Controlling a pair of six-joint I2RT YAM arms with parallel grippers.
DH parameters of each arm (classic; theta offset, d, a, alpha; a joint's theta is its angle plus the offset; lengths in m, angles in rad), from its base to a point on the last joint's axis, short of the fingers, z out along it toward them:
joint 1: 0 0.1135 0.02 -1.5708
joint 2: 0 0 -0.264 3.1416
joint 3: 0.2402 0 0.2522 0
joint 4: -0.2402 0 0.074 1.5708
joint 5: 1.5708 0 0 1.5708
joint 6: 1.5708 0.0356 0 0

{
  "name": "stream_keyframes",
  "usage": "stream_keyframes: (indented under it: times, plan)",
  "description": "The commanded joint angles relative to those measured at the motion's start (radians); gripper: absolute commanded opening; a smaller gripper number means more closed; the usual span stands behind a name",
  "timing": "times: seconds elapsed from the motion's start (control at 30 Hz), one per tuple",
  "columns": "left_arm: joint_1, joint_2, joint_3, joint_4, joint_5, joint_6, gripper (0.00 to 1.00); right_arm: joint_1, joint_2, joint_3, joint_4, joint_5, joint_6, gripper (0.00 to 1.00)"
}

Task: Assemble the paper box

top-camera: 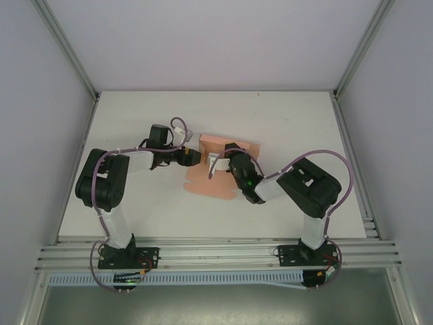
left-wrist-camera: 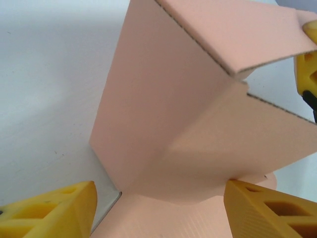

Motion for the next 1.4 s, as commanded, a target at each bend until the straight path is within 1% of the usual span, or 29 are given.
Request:
stream_keyframes:
  times: [0.0, 0.13, 0.17, 0.23, 0.27, 0.4, 0.43, 0.5, 0.57, 0.67, 0.77, 0.83, 0.93, 1.0, 1.07, 1.13, 1.17, 1.23, 1.27, 1.3, 1.33, 1.37]
  plan:
    - [0.002, -0.004, 0.043, 0.067, -0.047, 0.038, 0.67, 0.025, -0.037, -0.026, -0.01, -0.01, 0.009, 0.0]
    - [0.0, 0.059, 0.119, -0.011, -0.064, 0.036, 0.67, 0.03, -0.054, -0.024, -0.064, -0.021, 0.039, 0.0]
    - [0.0, 0.066, 0.118, -0.009, -0.064, 0.036, 0.69, 0.031, -0.059, -0.024, -0.081, -0.025, 0.048, 0.0]
    - [0.0, 0.071, 0.116, 0.039, -0.032, 0.036, 0.73, 0.034, -0.06, -0.026, -0.1, -0.028, 0.057, 0.0]
    - [-0.002, 0.076, 0.116, 0.05, -0.01, 0.047, 0.73, 0.034, -0.061, -0.028, -0.104, -0.029, 0.06, 0.0]
    - [-0.025, 0.119, 0.185, -0.015, -0.046, 0.091, 0.73, 0.034, -0.063, -0.028, -0.127, -0.047, 0.087, 0.0]
    - [-0.03, 0.131, 0.201, -0.03, -0.04, 0.108, 0.73, 0.035, -0.066, -0.027, -0.148, -0.057, 0.103, 0.0]
    - [-0.033, 0.143, 0.204, -0.012, 0.035, 0.134, 0.73, 0.034, -0.077, -0.024, -0.195, -0.083, 0.136, 0.0]
    - [-0.032, 0.14, 0.183, 0.036, 0.079, 0.164, 0.74, 0.034, -0.084, -0.016, -0.246, -0.089, 0.157, 0.0]
    - [-0.032, 0.144, 0.194, 0.039, 0.083, 0.182, 0.72, 0.032, -0.08, -0.016, -0.257, -0.094, 0.168, 0.0]
    - [-0.032, 0.157, 0.192, 0.093, 0.124, 0.171, 0.73, 0.032, -0.076, -0.004, -0.286, -0.1, 0.179, 0.0]
    - [-0.035, 0.18, 0.223, 0.07, 0.152, 0.169, 0.71, 0.033, -0.074, 0.0, -0.297, -0.108, 0.188, 0.0]
    - [-0.044, 0.206, 0.259, 0.033, 0.112, 0.162, 0.62, 0.03, -0.073, 0.004, -0.309, -0.109, 0.2, 0.0]
    - [-0.044, 0.219, 0.267, 0.032, 0.094, 0.148, 0.49, 0.033, -0.076, 0.008, -0.335, -0.109, 0.211, 0.0]
    - [-0.046, 0.217, 0.25, 0.074, 0.073, 0.12, 0.44, 0.033, -0.078, 0.009, -0.342, -0.112, 0.221, 0.0]
    - [-0.053, 0.215, 0.233, 0.109, 0.033, 0.084, 0.35, 0.033, -0.079, 0.01, -0.347, -0.114, 0.236, 0.0]
    - [-0.062, 0.209, 0.223, 0.127, -0.017, 0.061, 0.28, 0.035, -0.082, 0.011, -0.35, -0.114, 0.243, 0.0]
    - [-0.081, 0.198, 0.201, 0.153, -0.102, 0.06, 0.25, 0.037, -0.09, 0.009, -0.356, -0.119, 0.258, 0.0]
    - [-0.09, 0.191, 0.194, 0.159, -0.16, 0.047, 0.21, 0.037, -0.094, 0.008, -0.36, -0.115, 0.266, 0.0]
    - [-0.1, 0.187, 0.193, 0.155, -0.193, 0.05, 0.19, 0.037, -0.096, 0.007, -0.367, -0.118, 0.274, 0.0]
    - [-0.113, 0.19, 0.195, 0.143, -0.236, 0.047, 0.13, 0.038, -0.1, 0.007, -0.372, -0.117, 0.283, 0.0]
    - [-0.127, 0.188, 0.206, 0.115, -0.294, 0.035, 0.03, 0.04, -0.101, 0.008, -0.373, -0.116, 0.289, 0.0]
